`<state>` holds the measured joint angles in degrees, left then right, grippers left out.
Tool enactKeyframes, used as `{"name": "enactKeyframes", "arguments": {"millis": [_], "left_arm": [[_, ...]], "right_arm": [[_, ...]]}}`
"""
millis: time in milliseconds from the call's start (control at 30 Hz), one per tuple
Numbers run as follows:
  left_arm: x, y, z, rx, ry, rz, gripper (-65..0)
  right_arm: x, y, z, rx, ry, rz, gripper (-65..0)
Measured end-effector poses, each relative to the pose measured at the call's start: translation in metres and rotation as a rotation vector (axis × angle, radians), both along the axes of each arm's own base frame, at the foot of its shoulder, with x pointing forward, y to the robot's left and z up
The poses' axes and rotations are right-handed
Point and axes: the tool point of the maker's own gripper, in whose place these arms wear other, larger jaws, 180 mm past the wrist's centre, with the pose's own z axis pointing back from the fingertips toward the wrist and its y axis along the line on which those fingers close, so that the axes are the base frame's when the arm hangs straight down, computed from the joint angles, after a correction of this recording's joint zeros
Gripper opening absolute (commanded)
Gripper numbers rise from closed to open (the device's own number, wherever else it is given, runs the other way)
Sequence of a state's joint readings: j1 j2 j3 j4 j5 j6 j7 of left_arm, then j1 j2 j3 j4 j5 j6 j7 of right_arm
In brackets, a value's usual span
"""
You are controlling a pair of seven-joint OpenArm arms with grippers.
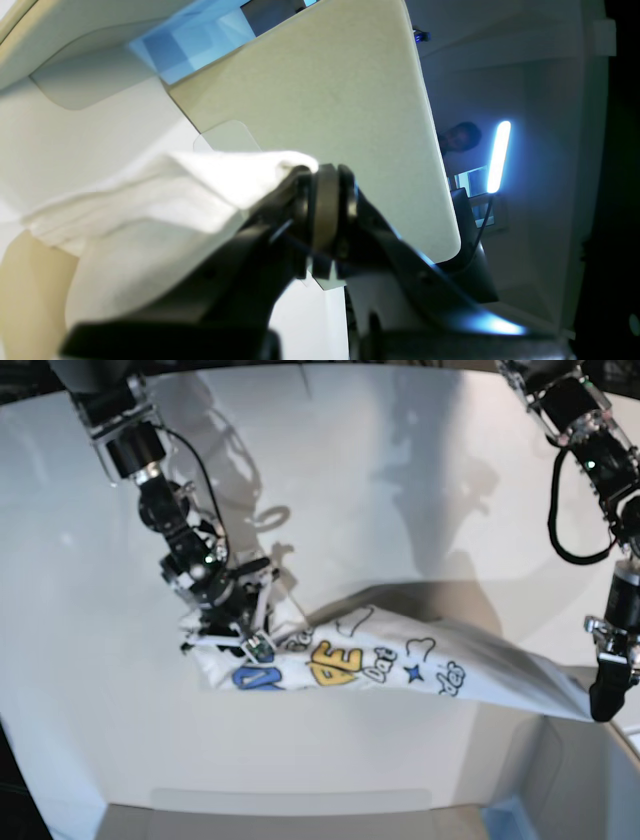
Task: Layout the t-shirt on the table in an organized manner, then fold the t-shirt properly
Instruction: 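Hold the shirt with both grippers and stretch it out along the table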
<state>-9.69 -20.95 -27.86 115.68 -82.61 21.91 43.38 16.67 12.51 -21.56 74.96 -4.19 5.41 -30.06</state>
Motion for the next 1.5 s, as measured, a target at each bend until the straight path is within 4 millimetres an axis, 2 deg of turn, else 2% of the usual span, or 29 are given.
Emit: {"name": "enactKeyframes", "arguments": {"millis": [133,267,400,567,667,767,1067,1133,1267,1433,1500], "left_arm": [[0.0,0.0,0.0,0.0,0.001,0.0,-65.0],[0.0,0.0,0.0,0.001,0.001,0.0,-65.0],[0.0,-0.001,0.0,0.0,0.001,-0.002,-65.0],[0.0,-0.001,0.0,0.001,0.001,-0.002,-65.0],[0.0,-0.001,0.0,0.0,0.001,-0.002,-65.0],[0.0,-0.001,0.0,0.0,0.001,-0.002,-65.0],[0.001,0.003,-0.003,0.005,0.012,0.002,-65.0],[0.001,0.003,-0.004,0.003,0.017,0.003,-65.0],[0.001,0.003,-0.005,0.003,0.018,0.004,-65.0],[-0.003,0.003,-0.016,0.002,0.05,0.004,-65.0],[-0.006,0.003,-0.023,0.002,0.07,0.002,-65.0]], "right_arm": [[0.004,-0.003,-0.009,-0.011,0.027,-0.016,-48.2],[0.01,0.006,0.0,0.019,-0.011,0.002,-48.4],[0.019,0.015,0.007,0.035,-0.023,0.007,-51.6],[0.035,0.008,0.001,0.01,-0.004,-0.016,-53.7],[0.035,0.011,-0.008,-0.021,0.017,0.004,-54.9],[0.031,0.022,-0.012,-0.049,0.024,0.049,-65.0],[0.03,0.021,-0.011,-0.047,0.021,0.046,-65.0],[0.027,0.023,-0.002,-0.031,-0.007,0.049,-65.0],[0.01,0.03,0.042,0.089,-0.117,0.046,-65.0],[0.009,0.017,0.111,0.198,-0.288,-0.008,-65.0],[0.008,0.012,0.125,0.214,-0.323,-0.02,-65.0]]}}
